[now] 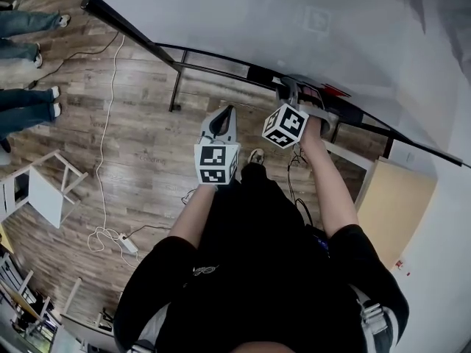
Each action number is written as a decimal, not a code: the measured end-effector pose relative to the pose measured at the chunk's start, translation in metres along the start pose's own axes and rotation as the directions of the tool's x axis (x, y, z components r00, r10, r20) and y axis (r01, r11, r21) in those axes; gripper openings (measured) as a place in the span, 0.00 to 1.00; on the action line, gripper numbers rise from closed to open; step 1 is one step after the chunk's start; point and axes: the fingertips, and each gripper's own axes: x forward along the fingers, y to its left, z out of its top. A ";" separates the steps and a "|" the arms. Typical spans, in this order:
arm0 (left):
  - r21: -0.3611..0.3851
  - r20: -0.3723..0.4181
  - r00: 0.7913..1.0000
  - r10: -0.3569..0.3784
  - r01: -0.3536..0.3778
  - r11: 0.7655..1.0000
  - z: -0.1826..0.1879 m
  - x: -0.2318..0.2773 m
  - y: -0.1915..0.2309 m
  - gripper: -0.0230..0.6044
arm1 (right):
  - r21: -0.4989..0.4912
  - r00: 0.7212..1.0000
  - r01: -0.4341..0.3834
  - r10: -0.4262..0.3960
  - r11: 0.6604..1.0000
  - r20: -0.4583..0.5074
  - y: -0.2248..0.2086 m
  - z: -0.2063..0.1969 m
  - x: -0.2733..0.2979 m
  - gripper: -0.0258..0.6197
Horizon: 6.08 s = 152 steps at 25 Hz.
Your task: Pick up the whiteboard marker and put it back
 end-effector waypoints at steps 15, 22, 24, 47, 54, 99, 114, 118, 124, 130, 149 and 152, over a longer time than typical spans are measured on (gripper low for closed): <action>0.077 0.034 0.995 -0.091 0.088 0.993 0.025 -0.003 -0.033 0.04 | 0.278 0.981 0.066 -0.113 0.958 0.156 -0.015 -0.002 -0.075 0.12; 0.131 0.064 0.989 -0.134 0.125 0.983 0.036 -0.009 -0.068 0.04 | 0.459 0.937 0.100 -0.240 0.883 0.256 -0.023 -0.015 -0.123 0.12; 0.147 0.079 0.987 -0.142 0.129 0.981 0.039 -0.011 -0.082 0.04 | 0.490 0.918 0.117 -0.282 0.864 0.278 -0.025 -0.022 -0.139 0.12; 0.342 0.167 0.921 -0.353 0.282 0.897 0.053 -0.063 -0.309 0.04 | 0.710 0.736 0.320 -0.637 0.627 0.231 -0.013 -0.187 -0.341 0.12; 0.391 0.141 0.895 -0.423 0.343 0.854 0.040 -0.070 -0.365 0.04 | 0.705 0.723 0.391 -0.672 0.592 0.163 -0.001 -0.229 -0.367 0.12; 0.219 -0.070 0.965 -0.253 0.263 0.940 -0.003 0.071 -0.278 0.04 | 0.053 0.988 0.150 -0.151 0.987 0.021 -0.023 -0.262 -0.094 0.12; 0.162 -0.051 0.990 -0.134 0.141 0.977 -0.009 0.080 -0.259 0.04 | -0.004 0.999 0.030 -0.030 1.000 0.016 -0.009 -0.274 -0.046 0.13; 0.158 -0.043 0.990 -0.131 0.136 0.978 -0.009 0.077 -0.261 0.04 | -0.008 0.999 0.029 -0.028 1.000 0.016 -0.008 -0.272 -0.045 0.13; 0.151 -0.040 0.992 -0.120 0.124 0.981 -0.013 0.073 -0.261 0.04 | -0.016 1.000 0.018 -0.018 1.000 0.011 -0.004 -0.271 -0.039 0.13; 0.148 -0.039 0.993 -0.115 0.120 0.982 -0.014 0.070 -0.260 0.04 | -0.010 1.000 0.002 -0.002 1.000 -0.003 -0.001 -0.274 -0.034 0.13; 0.184 -0.035 0.981 -0.193 0.196 0.963 -0.010 0.051 -0.259 0.04 | 0.103 0.996 0.090 -0.089 0.991 -0.018 -0.011 -0.272 -0.050 0.23; 0.202 -0.026 0.974 -0.226 0.227 0.953 -0.002 0.048 -0.261 0.04 | 0.205 0.991 0.133 -0.137 0.970 0.005 -0.016 -0.266 -0.074 0.23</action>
